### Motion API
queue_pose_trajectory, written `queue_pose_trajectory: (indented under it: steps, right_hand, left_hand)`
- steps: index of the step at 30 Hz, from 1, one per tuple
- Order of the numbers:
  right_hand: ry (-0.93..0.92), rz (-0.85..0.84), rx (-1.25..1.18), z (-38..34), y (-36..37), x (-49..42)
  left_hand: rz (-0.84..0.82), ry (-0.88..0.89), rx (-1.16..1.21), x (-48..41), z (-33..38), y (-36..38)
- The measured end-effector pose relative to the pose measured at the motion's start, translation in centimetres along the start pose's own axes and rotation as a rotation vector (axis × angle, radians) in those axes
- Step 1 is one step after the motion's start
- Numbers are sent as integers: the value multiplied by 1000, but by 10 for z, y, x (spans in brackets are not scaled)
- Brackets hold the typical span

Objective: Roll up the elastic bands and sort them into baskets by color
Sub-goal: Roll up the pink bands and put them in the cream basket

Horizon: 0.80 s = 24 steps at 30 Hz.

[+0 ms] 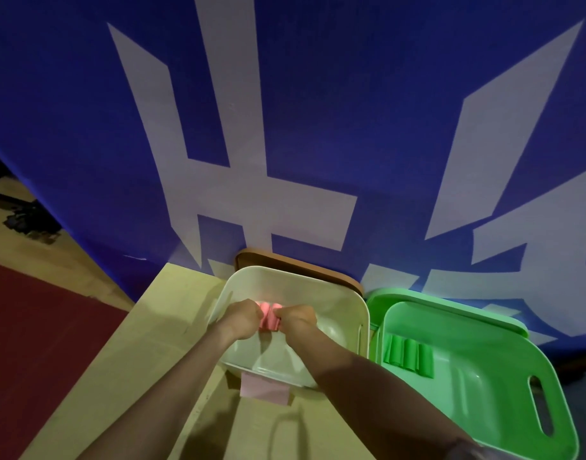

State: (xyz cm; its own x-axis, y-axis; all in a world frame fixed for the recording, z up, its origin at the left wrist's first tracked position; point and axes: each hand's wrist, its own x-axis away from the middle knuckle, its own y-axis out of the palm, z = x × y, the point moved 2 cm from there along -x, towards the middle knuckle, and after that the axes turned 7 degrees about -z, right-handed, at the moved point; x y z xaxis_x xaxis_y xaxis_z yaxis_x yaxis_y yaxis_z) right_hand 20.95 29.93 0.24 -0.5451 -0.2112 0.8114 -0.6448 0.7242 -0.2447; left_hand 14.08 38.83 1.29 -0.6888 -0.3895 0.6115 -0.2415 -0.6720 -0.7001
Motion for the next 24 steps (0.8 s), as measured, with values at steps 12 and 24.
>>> queue_pose_trajectory:
  steps: [12,24]
  right_hand:
    - [-57,-218,-213,5,2,-10]
    - [-97,-299,-388,-6,-57,41]
  left_hand:
    - [-14,4,-93,-2,0,1]
    - [221,69,451,47,19,-25]
